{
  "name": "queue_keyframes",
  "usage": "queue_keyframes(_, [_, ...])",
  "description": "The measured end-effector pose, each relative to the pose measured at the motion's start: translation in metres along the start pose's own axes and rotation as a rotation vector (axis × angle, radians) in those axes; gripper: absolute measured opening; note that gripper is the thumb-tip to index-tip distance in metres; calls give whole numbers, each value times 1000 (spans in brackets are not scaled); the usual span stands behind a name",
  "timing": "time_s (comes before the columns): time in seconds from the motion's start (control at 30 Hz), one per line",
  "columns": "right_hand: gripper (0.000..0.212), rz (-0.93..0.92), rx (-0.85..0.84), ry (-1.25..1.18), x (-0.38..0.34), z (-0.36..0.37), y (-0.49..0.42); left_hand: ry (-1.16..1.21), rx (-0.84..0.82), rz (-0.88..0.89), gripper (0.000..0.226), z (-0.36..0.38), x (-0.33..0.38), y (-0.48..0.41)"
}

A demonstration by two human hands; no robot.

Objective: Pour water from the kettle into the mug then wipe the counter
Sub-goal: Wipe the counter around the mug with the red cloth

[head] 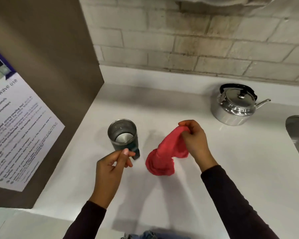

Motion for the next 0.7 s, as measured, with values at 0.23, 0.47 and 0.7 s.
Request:
queue_keyframes(0.23, [66, -28, -71, 682, 44, 80, 25, -65, 15, -335, 16, -15, -62, -6])
queue_keyframes(0.47, [93, -60, -16, 861, 68, 123, 33, 443, -165, -630, 25, 46, -82, -10])
queue_keyframes(0.7, [86, -175, -50, 918, 49, 142, -14, 504, -30, -572, 37, 36, -91, -24])
Point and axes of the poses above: each hand's wrist, its own y-axis away from the middle knuckle, its own z-axis out of the palm, x = y × z, the point moved 9 cm from there along -y, towards the middle knuckle, and after that the axes turned 13 degrees about y, right-handed, at the moved point
